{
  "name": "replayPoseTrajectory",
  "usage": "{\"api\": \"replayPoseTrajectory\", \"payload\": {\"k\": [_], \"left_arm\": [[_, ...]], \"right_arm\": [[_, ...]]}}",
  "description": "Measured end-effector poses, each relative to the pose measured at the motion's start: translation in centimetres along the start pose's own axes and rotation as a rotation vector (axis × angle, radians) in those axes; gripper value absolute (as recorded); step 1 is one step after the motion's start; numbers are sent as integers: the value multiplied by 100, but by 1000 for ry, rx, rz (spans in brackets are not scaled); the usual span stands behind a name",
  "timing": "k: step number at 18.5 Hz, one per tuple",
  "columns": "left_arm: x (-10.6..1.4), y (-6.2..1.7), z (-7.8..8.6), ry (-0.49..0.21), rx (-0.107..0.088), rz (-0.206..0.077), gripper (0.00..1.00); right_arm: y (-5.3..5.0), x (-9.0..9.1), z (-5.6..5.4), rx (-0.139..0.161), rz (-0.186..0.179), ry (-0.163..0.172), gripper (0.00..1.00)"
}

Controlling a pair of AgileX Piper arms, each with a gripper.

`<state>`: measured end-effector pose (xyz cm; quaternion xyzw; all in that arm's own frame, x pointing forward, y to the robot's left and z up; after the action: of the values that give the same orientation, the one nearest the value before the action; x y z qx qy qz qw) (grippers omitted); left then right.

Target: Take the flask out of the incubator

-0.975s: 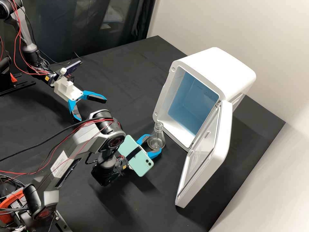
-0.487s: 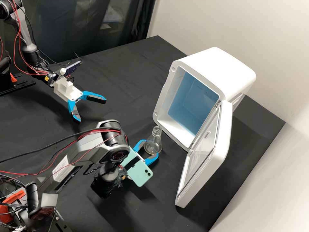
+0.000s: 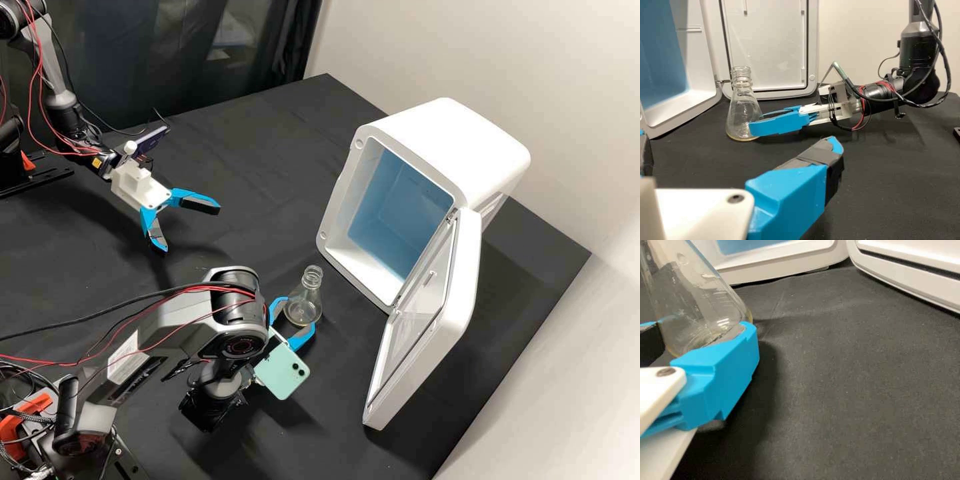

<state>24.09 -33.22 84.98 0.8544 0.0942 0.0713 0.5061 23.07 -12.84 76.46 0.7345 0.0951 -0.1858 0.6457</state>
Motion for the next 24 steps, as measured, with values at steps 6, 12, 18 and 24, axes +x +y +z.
{"api": "replayPoseTrajectory", "payload": {"k": [6,12,18,24], "left_arm": [[1,-1,6,-2,0,-1,100],[-33,-17,15,-1,-2,-7,100],[-175,-68,122,24,40,-12,100],[-278,-207,247,27,92,-64,100]], "right_arm": [[-16,-24,-13,-17,-6,1,100],[-55,-93,-14,-81,-19,-4,100],[-72,-249,-8,-67,-32,4,100],[-134,-448,-54,-95,-45,10,100]]}}
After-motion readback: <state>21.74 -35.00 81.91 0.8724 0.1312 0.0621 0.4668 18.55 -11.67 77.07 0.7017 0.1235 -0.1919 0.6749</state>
